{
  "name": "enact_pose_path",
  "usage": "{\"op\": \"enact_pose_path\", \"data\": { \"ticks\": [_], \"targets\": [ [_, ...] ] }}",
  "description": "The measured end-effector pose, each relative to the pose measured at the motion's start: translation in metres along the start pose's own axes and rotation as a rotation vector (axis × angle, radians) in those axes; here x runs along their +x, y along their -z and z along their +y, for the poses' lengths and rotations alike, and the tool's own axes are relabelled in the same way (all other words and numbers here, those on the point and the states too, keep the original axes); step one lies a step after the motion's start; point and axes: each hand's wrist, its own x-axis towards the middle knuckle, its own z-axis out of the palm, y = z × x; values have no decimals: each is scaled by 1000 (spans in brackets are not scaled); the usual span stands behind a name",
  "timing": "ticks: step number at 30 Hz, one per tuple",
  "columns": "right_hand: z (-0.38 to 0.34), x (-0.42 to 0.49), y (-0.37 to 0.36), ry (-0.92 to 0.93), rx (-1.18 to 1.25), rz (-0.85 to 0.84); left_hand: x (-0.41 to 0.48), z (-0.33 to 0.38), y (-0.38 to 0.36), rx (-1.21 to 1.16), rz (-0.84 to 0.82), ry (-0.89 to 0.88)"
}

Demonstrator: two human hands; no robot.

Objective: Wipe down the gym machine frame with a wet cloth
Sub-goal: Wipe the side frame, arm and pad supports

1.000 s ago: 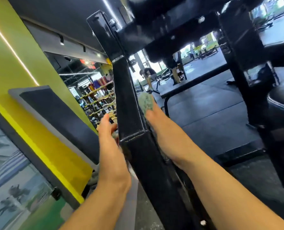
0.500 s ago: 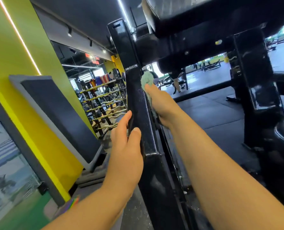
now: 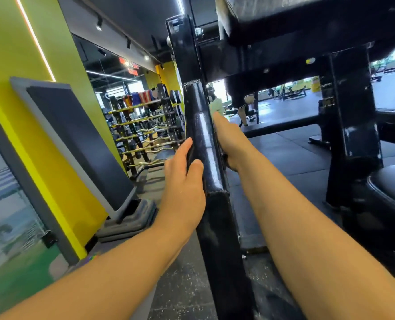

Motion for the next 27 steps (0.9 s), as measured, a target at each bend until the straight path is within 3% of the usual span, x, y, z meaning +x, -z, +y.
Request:
{"op": "enact_pose_path", "data": {
  "ticks": [3,10,16,21,24,27],
  "targets": [
    [14,-25,4,19,-5,-55,-2,-1,-2,-20,21,-3],
    [-4,-78,-6,110,-54,7,1,-10,-3,-208,-8,-49],
    [4,-143,-6,145,-300,27,5,-29,-5,-693,-80,33],
    [13,-168,-32,336,-780,333,12,-77,7,-1086,-117,128],
    [19,-164,-55,474,-1235,543,5,-96,5,-1198,-370,236],
    [21,-149,-80,516,-1707,603,10,-110,11,-1429,-584,356]
  ]
}}
